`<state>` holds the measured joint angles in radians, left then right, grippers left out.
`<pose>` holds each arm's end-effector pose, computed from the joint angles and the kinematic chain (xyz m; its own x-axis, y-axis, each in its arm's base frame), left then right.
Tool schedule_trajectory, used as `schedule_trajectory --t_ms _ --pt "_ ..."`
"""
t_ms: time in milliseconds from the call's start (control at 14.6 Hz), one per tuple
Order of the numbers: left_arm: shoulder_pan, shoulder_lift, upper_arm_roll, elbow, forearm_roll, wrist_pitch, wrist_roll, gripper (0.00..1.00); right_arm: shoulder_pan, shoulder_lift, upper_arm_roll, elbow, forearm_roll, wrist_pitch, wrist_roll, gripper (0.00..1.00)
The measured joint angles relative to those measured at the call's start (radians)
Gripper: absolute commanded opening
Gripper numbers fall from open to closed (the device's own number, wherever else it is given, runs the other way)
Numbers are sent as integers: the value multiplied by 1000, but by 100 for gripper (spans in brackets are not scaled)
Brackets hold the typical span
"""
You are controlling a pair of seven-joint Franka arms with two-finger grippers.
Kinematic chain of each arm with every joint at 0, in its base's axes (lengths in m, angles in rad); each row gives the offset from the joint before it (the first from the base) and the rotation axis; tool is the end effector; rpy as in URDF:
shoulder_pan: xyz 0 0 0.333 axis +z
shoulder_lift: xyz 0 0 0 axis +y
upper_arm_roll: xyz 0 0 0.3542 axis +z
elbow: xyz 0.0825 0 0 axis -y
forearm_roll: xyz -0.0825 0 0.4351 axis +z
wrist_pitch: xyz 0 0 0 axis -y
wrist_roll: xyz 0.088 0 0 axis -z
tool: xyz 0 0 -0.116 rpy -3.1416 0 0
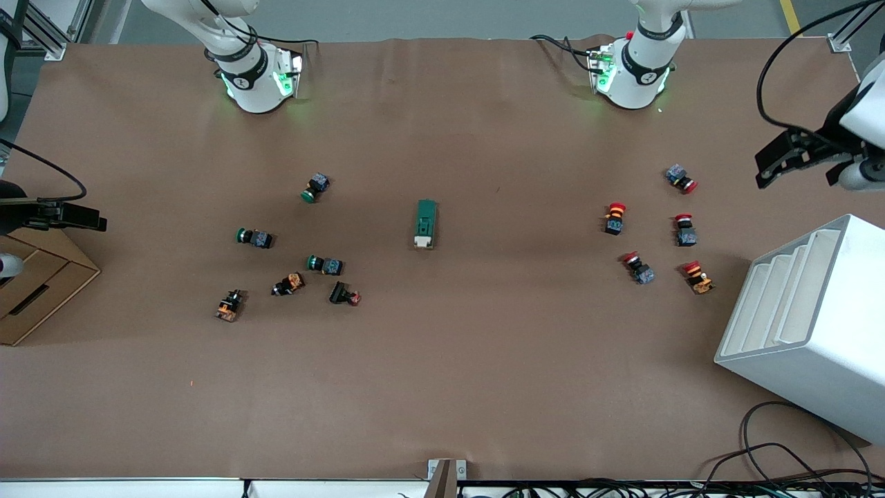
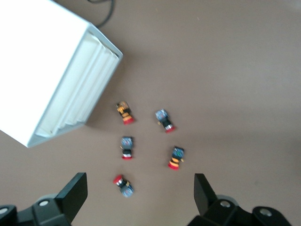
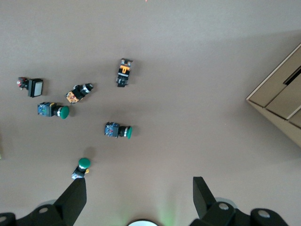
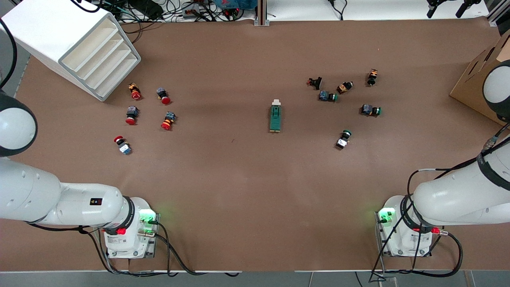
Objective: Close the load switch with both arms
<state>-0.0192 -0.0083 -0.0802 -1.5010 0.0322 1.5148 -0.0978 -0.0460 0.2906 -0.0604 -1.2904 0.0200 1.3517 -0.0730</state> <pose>0.5949 -0.0557 0.6901 0.9997 0.0002 0.0252 0.0009 -0.9995 -0.0304 0.6727 -0.0629 0.5941 0.9737 -0.0278 -0.2260 -0.0329 -0.9993 -0.0192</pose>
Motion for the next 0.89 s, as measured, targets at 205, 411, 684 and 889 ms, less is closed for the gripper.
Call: schedule_trajectory --t_ms 205,411,684,889 --pt "0 -54 -5 -90 -18 -1 0 100 0 -16 0 3 8 -19 0 100" --pt "-2 -109 -12 -149 -20 0 0 100 26 -47 -24 2 8 -28 0 100" --pt "-9 -132 -28 -164 -21 2 -7 100 42 -104 -44 -22 8 -35 0 100" --pt "-9 -132 -30 -163 -21 11 -7 100 18 -163 -21 -70 1 -34 0 100"
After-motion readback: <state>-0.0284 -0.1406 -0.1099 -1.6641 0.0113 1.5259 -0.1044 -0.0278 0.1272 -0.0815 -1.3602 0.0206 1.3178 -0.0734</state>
